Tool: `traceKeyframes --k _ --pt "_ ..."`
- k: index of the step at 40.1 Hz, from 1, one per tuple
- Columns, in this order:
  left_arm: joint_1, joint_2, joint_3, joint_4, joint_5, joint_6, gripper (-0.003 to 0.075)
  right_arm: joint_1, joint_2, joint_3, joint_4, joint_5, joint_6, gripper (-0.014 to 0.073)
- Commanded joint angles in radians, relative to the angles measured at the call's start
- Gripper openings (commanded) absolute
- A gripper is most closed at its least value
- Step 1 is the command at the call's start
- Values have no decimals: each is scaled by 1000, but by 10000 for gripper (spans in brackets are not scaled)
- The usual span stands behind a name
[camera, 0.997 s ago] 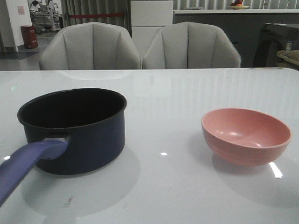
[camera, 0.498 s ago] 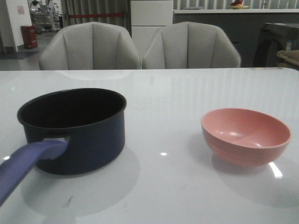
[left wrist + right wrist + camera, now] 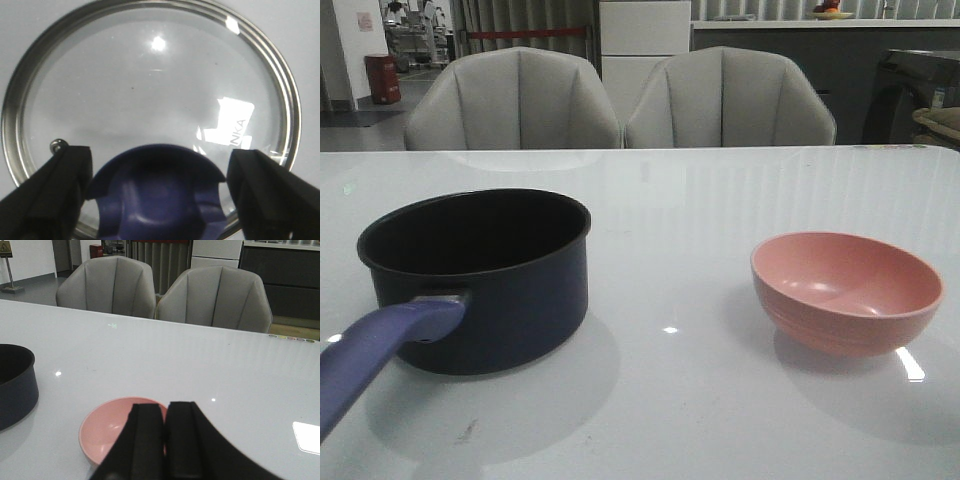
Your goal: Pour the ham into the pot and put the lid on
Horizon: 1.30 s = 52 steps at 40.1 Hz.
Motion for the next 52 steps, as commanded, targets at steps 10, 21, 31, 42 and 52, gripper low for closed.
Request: traceKeyframes --k 10,21,31,42,52 --pt "1 -39 -25 -12 48 0 302 -1 9 -27 3 -83 -7 153" --pt "1 -39 -27 -12 70 3 232 -1 9 -27 3 -83 -7 153" --pt "1 -43 -100 -8 152 29 182 -1 9 -27 3 -83 -7 153" --pt "1 -45 -194 -8 234 36 176 -1 9 -27 3 -83 -7 153" --pt "-5 -86 -336 -35 285 47 176 -1 9 -27 3 -83 -7 153"
